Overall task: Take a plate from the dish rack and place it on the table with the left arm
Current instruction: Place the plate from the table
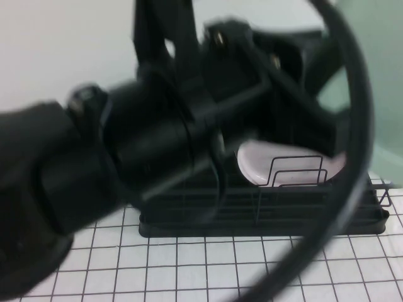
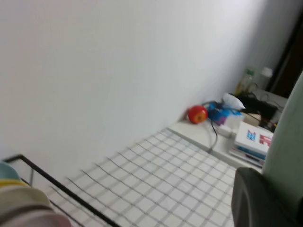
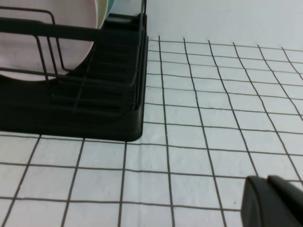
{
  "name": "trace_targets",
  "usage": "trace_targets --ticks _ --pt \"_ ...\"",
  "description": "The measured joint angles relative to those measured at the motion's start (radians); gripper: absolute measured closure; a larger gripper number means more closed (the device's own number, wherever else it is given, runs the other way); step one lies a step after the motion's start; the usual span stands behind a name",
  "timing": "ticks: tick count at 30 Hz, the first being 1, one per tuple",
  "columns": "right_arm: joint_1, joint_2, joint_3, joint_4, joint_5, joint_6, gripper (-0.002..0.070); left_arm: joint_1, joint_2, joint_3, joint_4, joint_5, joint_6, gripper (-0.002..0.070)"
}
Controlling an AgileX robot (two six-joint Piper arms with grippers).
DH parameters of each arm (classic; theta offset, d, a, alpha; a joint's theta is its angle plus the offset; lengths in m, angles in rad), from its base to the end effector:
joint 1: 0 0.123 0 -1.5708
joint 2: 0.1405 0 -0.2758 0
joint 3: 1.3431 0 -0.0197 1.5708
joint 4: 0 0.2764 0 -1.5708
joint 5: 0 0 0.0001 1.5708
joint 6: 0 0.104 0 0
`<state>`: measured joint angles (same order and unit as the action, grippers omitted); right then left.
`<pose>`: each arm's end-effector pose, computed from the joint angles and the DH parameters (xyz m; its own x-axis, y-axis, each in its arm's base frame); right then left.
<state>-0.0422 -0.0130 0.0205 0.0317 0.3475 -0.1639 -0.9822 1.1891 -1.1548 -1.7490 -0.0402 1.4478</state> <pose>0.1006 -0.0031 0.1721 -0.2661 -0.1226 -0.9561 -0.0038 0.9920 -0.1261 0.1771 -0.2580 0.4299 -0.2159 -0.2107 -0.9534 0.7802 0.5498 -0.2982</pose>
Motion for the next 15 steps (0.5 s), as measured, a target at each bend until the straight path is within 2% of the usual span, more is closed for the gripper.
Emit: trace_targets --ticks 4,8,15 --pt "0.000 0.000 0.000 0.000 0.000 0.000 0.0679 0.000 0.000 0.119 0.011 0.086 -0.100 0.0650" --pt "0.000 0.000 0.000 0.000 0.000 0.000 0.0679 0.000 0.000 0.251 0.015 0.092 -0.158 0.0650" --pt "0.000 0.000 0.000 0.000 0.000 0.000 0.0679 0.031 0.002 0.411 0.015 -0.080 -0.273 0.0651"
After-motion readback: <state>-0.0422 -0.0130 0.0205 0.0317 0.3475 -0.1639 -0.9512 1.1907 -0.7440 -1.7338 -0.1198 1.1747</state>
